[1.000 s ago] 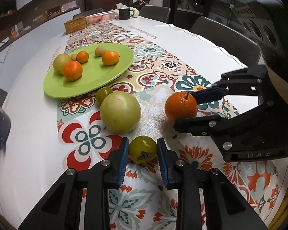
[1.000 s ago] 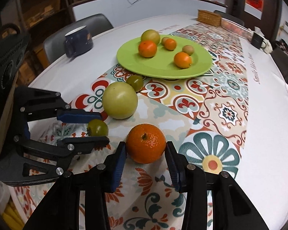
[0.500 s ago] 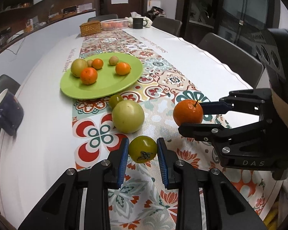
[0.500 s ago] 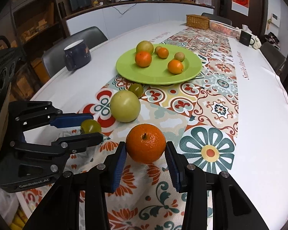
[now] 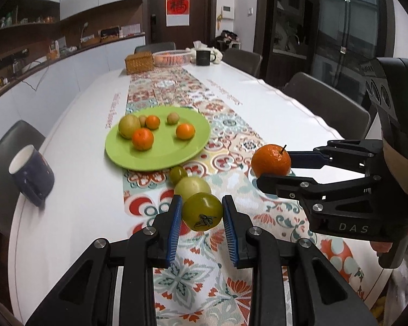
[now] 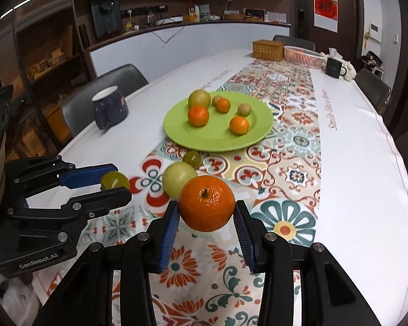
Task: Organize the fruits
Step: 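Carry the green tomato in the left tool while the right tool carries the orange to the plate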
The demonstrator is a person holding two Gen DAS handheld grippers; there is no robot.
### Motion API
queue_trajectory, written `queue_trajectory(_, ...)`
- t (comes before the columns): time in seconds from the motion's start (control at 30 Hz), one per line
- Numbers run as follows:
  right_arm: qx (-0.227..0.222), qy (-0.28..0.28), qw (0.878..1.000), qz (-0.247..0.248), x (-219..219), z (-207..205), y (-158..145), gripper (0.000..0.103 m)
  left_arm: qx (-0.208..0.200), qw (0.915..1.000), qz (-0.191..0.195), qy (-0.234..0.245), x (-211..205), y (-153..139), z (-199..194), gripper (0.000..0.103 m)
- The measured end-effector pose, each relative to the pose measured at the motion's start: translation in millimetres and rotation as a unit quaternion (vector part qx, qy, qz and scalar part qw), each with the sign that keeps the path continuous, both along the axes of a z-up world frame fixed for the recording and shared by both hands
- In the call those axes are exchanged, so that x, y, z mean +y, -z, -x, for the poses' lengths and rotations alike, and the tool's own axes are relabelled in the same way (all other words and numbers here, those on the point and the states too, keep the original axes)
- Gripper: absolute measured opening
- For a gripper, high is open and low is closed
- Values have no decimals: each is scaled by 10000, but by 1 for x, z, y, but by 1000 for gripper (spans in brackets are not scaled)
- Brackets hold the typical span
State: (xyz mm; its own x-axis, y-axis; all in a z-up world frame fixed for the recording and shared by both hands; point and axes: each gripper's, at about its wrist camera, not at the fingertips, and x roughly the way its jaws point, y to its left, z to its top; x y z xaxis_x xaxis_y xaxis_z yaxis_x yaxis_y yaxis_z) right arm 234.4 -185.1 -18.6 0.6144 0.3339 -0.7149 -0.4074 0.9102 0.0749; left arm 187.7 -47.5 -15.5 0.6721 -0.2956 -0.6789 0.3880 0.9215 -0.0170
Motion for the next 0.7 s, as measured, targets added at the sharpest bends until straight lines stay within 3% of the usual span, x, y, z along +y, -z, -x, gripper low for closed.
queue_trajectory(0.7,-685,172,9973,-175,6,-29,-48,42,-508,9978,-11,-415,11,-41,-38,30)
